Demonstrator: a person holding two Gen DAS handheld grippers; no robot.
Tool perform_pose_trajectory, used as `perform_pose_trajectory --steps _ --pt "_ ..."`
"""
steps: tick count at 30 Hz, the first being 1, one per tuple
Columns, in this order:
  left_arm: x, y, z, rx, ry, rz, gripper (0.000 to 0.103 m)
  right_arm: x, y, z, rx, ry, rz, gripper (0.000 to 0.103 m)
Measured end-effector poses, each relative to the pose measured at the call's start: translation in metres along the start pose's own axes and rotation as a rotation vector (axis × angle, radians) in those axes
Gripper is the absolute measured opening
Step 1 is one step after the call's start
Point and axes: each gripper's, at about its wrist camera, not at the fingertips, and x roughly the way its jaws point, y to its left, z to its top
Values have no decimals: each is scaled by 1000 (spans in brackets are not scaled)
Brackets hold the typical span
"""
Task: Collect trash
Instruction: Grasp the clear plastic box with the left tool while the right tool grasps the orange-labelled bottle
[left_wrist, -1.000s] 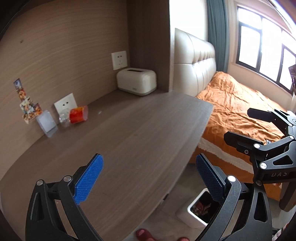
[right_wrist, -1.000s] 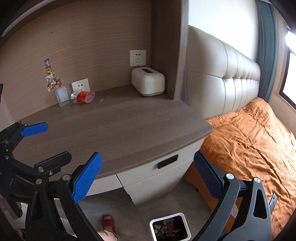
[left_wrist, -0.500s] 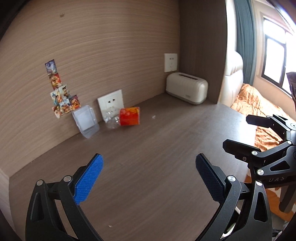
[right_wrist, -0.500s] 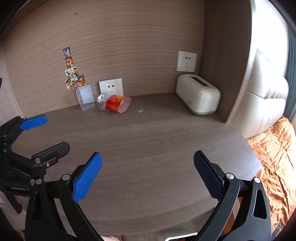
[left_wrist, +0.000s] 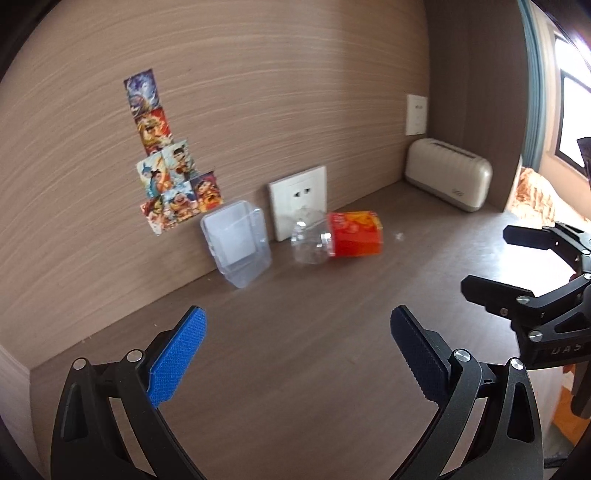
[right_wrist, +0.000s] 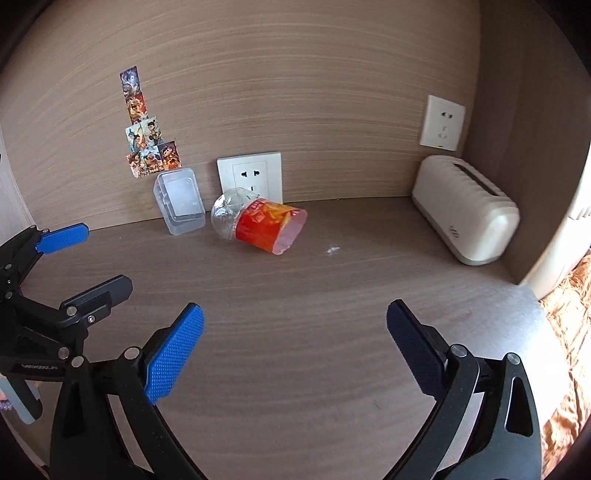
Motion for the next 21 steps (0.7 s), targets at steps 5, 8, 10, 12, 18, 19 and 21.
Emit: perform_pose_trajectory --steps 5,8,10,12,18,19,21 --pt "36 28 8 -11 13 47 98 38 1 17 58 25 41 99" --pt "54 40 13 -4 12 55 98 59 1 31 75 38 48 99" --pt "67 46 18 15 17 45 98 70 4 40 61 43 46 99" --pt "78 51 22 41 14 24 98 80 8 48 45 46 45 99" --pt "104 59 30 80 21 -40 97 107 22 57 21 85 51 99" --pt "107 59 31 89 18 -32 97 110 23 58 24 90 59 99" --pt "114 61 33 98 25 -38 97 116 22 61 40 101 72 99"
